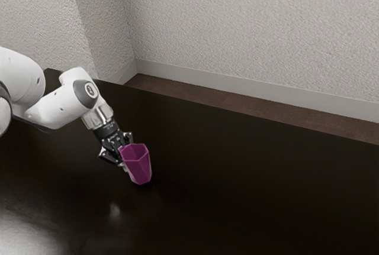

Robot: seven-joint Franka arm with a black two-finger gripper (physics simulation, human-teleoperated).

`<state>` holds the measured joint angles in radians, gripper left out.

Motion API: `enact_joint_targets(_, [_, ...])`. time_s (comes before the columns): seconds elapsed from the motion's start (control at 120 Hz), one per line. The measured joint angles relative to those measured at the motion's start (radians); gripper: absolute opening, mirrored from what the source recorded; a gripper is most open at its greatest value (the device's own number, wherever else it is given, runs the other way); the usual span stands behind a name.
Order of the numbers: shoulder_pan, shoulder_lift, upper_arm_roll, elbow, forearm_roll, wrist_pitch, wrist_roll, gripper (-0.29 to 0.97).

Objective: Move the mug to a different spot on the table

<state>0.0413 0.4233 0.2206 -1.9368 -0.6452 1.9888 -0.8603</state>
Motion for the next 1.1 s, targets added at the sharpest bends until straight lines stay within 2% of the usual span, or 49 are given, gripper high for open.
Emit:
enact_joint_targets(0.225, [0.007,0.008,0.013,0.001,-0.004,-0.011,0.033,-0.09])
enact_joint_targets(0.442, [0.008,0.014,0.012,-0.005,-0.063,-0.009,0.068,0.35])
enact_joint_targets(0.625, [0.008,0.018,0.013,-0.007,-0.079,-0.010,0.091,0.54])
enact_joint_targets(0.825, [0.008,0.025,0.025,-0.005,-0.081,-0.010,0.112,0.62])
enact_joint_targets(1.1, [0.008,0.024,0.061,0.010,-0.075,-0.019,0.137,0.66])
